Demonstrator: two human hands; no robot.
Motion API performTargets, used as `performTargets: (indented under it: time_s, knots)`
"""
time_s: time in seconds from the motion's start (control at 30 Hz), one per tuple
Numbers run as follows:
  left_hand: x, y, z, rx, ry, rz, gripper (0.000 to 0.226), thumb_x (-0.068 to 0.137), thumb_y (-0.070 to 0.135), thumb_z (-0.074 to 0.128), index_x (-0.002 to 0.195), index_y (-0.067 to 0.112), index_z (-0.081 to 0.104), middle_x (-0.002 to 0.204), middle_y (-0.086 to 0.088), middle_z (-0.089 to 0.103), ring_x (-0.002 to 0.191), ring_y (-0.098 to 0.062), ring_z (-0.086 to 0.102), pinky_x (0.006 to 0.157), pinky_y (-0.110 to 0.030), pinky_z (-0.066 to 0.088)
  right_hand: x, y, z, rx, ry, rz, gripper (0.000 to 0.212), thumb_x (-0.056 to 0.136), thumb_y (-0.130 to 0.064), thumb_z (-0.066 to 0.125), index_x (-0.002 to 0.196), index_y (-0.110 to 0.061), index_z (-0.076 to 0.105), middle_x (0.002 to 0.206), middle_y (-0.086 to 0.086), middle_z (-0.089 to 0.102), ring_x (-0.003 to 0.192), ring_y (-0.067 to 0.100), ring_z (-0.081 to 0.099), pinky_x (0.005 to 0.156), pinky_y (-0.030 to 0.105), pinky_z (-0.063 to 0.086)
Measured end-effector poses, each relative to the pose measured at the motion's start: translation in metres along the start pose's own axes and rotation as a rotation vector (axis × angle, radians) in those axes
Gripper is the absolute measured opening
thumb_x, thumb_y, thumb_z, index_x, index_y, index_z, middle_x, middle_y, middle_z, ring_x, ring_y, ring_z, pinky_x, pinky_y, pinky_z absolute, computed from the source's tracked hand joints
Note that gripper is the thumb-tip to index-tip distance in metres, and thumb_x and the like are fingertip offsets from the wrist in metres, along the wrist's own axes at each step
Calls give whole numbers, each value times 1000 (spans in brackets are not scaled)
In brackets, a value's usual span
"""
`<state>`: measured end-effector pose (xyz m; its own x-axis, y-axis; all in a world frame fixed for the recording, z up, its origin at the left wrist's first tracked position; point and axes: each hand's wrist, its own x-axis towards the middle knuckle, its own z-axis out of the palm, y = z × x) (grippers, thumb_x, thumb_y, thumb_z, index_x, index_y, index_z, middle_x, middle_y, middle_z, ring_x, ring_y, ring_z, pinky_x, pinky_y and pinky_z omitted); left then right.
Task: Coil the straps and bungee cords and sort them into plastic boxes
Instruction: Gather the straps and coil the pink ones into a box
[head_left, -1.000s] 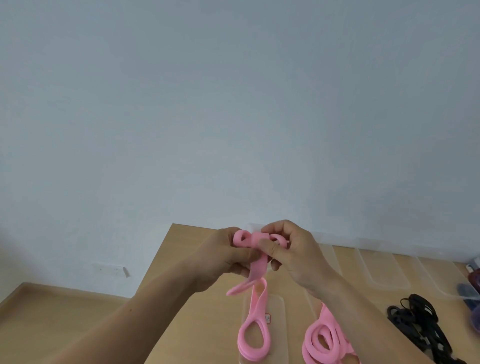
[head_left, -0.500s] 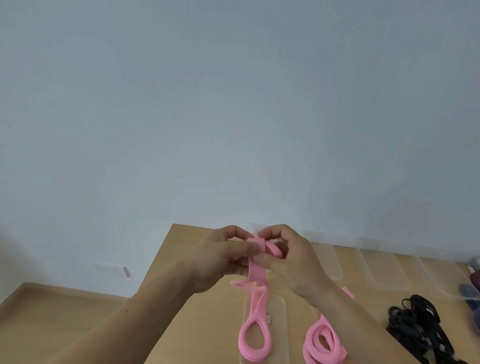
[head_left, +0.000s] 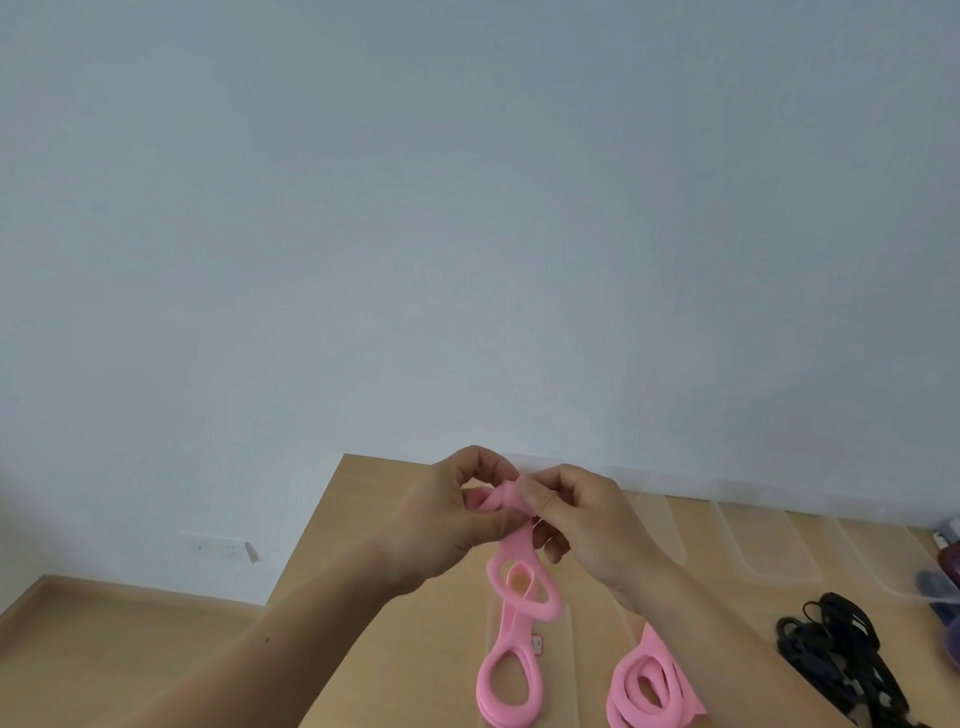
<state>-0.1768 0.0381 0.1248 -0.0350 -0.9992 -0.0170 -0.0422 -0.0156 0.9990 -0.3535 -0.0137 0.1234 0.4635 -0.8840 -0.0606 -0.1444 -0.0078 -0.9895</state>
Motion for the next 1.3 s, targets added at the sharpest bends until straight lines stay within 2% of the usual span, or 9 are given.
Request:
performTargets:
  time_s: [0.1,0.23,0.37,0.53,0.73,0.9,1.0,1.17,1.3]
  knots:
    - [0,3,-1,-2,-2,-64,44,79,13,83,115,9,57,110,-15,66,89,-28,73,73,-34,59,1,2,-2,10,10,-27,15,92,-27,68,89,-13,69,64,11,64,56,24,54,51,27,47]
    - [0,6,-3,13,-158,-159,40,86,13,75,116,-4,55,101,-19,74,94,-35,73,81,-45,60,-2,2,-2,48,-18,-32,13,89,-25,72,96,-14,71,72,12,67,61,25,57,54,29,50]
    - [-2,9,-4,-71,-191,-207,40,87,6,74,120,-4,53,102,-21,74,91,-34,73,73,-35,59,-5,1,-1,39,-13,-36,17,86,-21,74,102,-16,69,85,8,72,66,22,64,58,28,54]
    - [0,11,-3,-184,-229,-242,42,81,11,74,117,-5,59,105,-21,71,87,-32,70,77,-35,57,-8,3,-4,21,-18,-62,23,84,-19,78,103,-28,68,99,6,72,91,30,68,76,39,61]
    - [0,12,-1,-217,-147,-242,41,84,26,71,109,-5,62,92,-18,71,78,-29,67,69,-32,55,-10,3,-3,-11,-58,-96,36,78,-12,80,102,-37,66,103,7,70,100,30,65,87,40,58]
    - [-1,8,-4,-174,-88,-173,43,80,17,80,109,-6,59,100,-26,71,84,-33,70,81,-41,58,-11,3,-7,132,-49,-11,47,70,-37,84,110,-22,64,103,10,71,86,29,71,77,33,58]
    - [-1,7,-4,-111,-72,-113,40,78,11,80,108,-3,59,96,-22,68,81,-29,69,82,-40,57,-11,1,-6,160,-66,53,51,74,-58,71,98,-13,69,88,9,72,70,23,69,67,33,56]
    - [-3,1,1,30,-60,-27,29,80,0,79,103,3,62,84,-5,68,75,-15,67,71,-22,53,-10,1,-3,40,-41,78,55,73,-60,66,86,-7,67,72,6,70,61,22,67,59,30,54]
    - [-6,1,3,93,-83,-15,30,80,1,79,104,6,61,87,-3,69,78,-14,66,72,-24,53,-11,2,-4,9,-22,55,44,69,-55,73,83,-14,73,68,6,69,58,19,65,59,32,54]
